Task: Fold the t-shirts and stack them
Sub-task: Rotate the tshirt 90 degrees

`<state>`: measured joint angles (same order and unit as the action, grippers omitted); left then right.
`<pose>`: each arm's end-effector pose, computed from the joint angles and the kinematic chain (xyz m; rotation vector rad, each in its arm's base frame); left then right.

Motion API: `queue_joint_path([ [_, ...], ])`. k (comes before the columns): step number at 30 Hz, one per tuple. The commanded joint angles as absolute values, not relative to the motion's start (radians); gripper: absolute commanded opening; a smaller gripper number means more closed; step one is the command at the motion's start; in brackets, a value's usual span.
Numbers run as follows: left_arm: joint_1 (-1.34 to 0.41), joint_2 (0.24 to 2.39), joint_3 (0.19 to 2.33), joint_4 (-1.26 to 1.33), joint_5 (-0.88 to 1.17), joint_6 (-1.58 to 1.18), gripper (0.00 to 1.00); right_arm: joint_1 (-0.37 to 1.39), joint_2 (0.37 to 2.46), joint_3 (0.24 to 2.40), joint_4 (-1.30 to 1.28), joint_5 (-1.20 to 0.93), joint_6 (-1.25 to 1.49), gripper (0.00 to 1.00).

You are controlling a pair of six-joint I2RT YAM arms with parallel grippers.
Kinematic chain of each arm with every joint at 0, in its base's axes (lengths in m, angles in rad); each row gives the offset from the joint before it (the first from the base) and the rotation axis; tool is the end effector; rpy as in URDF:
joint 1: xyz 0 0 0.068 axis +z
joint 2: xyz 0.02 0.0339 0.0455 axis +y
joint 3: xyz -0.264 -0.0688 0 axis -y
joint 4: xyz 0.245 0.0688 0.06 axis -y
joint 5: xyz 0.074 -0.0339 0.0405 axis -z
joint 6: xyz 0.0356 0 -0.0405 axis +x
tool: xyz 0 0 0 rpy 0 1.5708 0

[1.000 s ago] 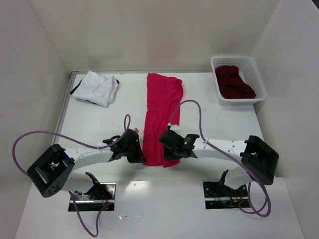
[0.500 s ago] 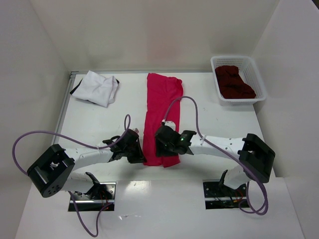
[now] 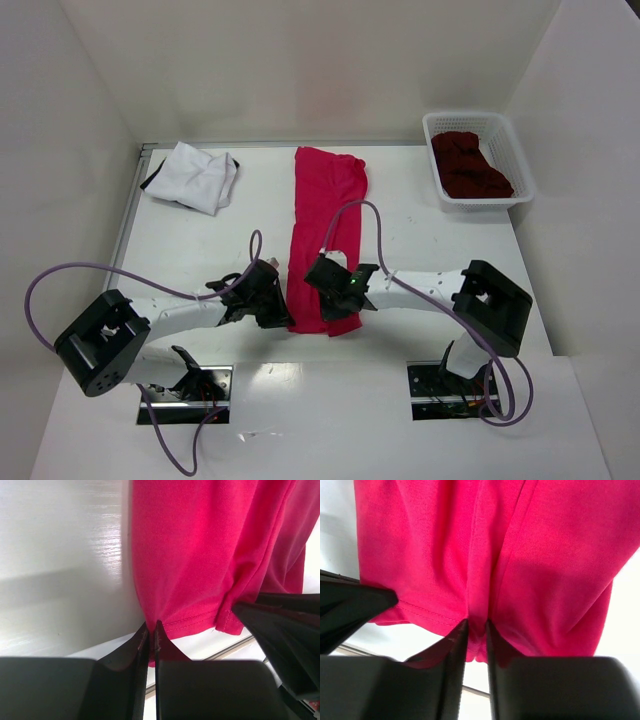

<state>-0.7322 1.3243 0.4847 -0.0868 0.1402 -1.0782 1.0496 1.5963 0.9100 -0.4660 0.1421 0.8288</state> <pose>0.1673 -0.1571 0.1399 -0.4068 2.6997 -0.8350 0.1531 0.2565 0.1688 -0.2626 2.7474 0.3570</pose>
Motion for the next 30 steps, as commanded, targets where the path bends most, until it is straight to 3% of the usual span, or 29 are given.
queue_joint_path([
  [1, -0.742, 1.345, 0.451, -0.129, 0.126, -1.065, 0.02, 1.062, 1.603, 0.953, -0.462, 0.175, 0.828, 0.19],
  [6, -0.742, 1.345, 0.451, -0.129, 0.126, -1.065, 0.02, 1.062, 1.565, 0.922, -0.471, 0.218, 0.847, 0.0],
  [23, -0.742, 1.345, 0.442, -0.129, 0.126, -1.065, 0.01, 1.062, 1.381, 0.79, -0.506, 0.256, 0.927, 0.0],
  [27, -0.742, 1.345, 0.442, -0.129, 0.126, -1.065, 0.01, 1.062, 1.391, 0.769, -0.506, 0.23, 0.94, 0.08],
  [30, -0.742, 1.345, 0.442, -0.129, 0.126, -1.065, 0.01, 1.062, 1.391, 0.75, -0.506, 0.23, 0.963, 0.08],
])
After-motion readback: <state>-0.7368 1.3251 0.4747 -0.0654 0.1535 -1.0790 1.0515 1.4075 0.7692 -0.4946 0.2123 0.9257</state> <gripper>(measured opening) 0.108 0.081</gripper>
